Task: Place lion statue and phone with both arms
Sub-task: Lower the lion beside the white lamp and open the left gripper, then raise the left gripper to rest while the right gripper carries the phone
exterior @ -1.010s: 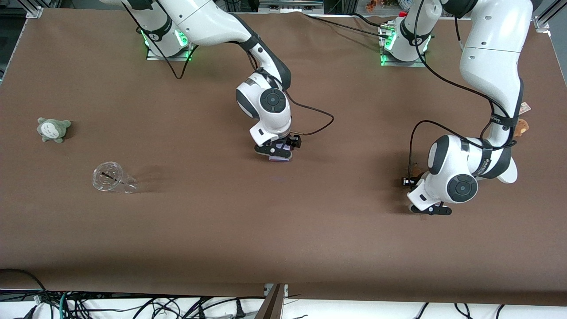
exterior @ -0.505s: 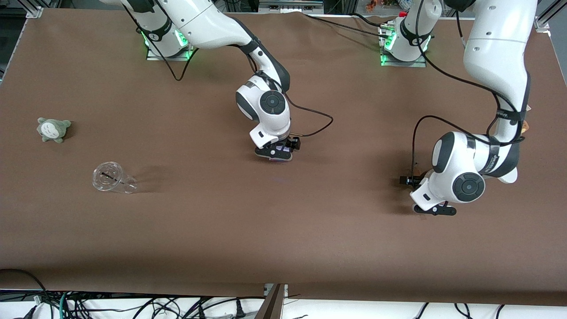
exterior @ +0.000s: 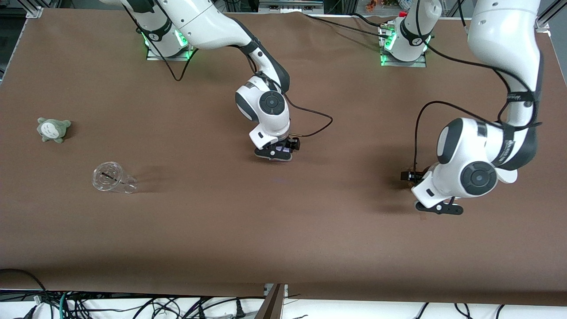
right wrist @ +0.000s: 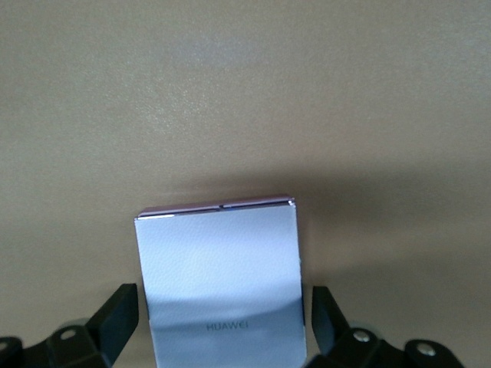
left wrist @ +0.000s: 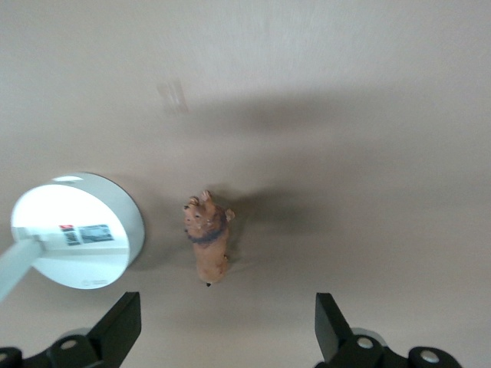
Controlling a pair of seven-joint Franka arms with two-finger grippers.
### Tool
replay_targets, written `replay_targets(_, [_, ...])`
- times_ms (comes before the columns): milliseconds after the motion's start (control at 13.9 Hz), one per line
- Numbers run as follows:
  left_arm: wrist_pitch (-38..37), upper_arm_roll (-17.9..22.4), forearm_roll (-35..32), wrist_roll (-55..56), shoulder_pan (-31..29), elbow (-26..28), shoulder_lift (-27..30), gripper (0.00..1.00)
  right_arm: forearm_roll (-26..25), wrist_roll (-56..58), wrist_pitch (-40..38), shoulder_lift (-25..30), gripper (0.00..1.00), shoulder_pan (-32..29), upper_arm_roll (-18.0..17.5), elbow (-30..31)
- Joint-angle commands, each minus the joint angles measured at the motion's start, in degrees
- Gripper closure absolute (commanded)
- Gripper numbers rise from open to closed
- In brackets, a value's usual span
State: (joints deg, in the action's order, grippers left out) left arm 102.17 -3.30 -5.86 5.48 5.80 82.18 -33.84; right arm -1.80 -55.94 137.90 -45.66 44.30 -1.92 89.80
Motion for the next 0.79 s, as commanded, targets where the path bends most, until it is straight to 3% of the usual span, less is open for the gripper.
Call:
replay_targets(0, [-3.8, -0.1, -1.2, -0.6, -0.1, -0.4, 5.3, 0.0, -1.2, 1.1, 0.3, -0.9, 0.17, 0.2, 0.2, -1.4])
replay_targets(144, [-7.3, -0.1, -1.3, -0.6, -0.1, -2.3, 8.7, 0.0, -1.2, 1.0, 0.3, -0.9, 0.34, 0.0, 0.3, -1.4])
replay_targets(505, [-19.5, 0.1, -0.9, -0.6, -0.1, -13.6, 9.4, 0.0, -1.3, 1.7, 0.8, -0.5, 0.35, -0.4, 0.5, -1.5])
replay_targets(722, [-20.9, 0.3, -0.4, -0.6, -0.8, -15.4, 9.5, 0.0, -1.1, 5.2, 0.1, 0.7, 0.35, -1.7, 1.6, -2.9])
